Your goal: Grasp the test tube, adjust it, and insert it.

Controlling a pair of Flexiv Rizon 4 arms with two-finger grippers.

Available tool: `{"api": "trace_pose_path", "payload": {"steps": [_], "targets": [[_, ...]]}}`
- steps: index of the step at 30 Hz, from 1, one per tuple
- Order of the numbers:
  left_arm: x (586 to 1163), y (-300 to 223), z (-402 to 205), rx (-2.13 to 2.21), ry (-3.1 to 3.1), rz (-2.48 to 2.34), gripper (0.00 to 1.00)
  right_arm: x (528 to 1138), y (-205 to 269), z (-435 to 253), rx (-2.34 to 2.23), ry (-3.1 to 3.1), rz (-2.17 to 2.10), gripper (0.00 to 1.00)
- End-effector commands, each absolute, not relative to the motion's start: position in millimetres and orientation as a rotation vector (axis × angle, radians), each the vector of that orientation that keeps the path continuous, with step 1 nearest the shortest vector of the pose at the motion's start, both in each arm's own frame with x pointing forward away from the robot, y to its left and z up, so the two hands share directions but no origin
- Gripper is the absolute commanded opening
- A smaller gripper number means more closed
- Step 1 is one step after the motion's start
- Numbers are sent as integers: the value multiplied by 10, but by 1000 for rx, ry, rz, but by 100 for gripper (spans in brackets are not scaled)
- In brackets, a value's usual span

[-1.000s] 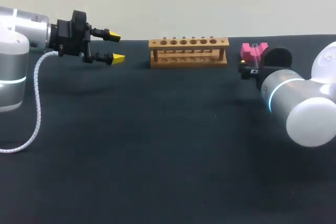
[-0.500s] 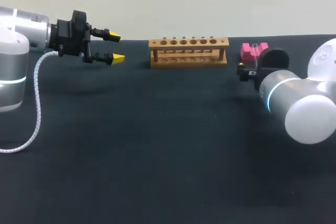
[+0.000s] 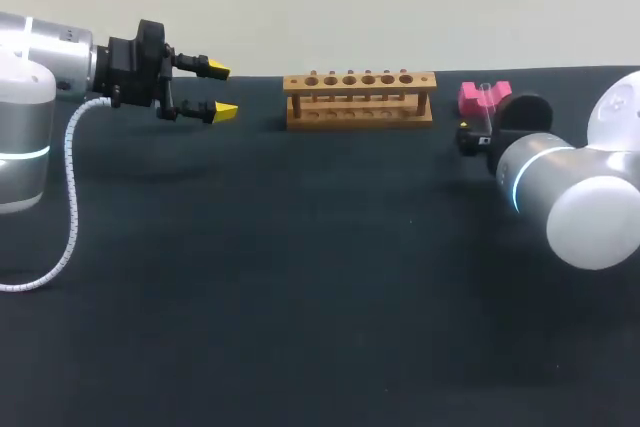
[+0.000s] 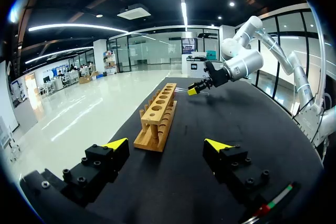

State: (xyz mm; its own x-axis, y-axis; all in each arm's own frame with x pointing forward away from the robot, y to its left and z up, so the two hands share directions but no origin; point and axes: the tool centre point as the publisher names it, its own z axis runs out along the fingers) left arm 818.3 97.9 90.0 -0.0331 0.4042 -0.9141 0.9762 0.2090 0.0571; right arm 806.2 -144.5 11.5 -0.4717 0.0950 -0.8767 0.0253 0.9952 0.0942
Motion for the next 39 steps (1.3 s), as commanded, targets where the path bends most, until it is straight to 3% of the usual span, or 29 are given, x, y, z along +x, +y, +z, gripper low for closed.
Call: {"api": "trace_pose_path", "payload": {"steps": [1,3,7,39], "targets": [[8176,976,892,1335,1590,-804,100,8082,-1467,73,69,2056,111,68],[8176,976,892,1335,1590,-804,100,8083,-1464,61,67,2060,114,52],[8176,976,892,1335,1590,-804,100,8085,-1465,43,65,2067,117,46],[8176,976,892,1335,1590,-804,100,8103,-1606,-76,89,2103,93,46]]}}
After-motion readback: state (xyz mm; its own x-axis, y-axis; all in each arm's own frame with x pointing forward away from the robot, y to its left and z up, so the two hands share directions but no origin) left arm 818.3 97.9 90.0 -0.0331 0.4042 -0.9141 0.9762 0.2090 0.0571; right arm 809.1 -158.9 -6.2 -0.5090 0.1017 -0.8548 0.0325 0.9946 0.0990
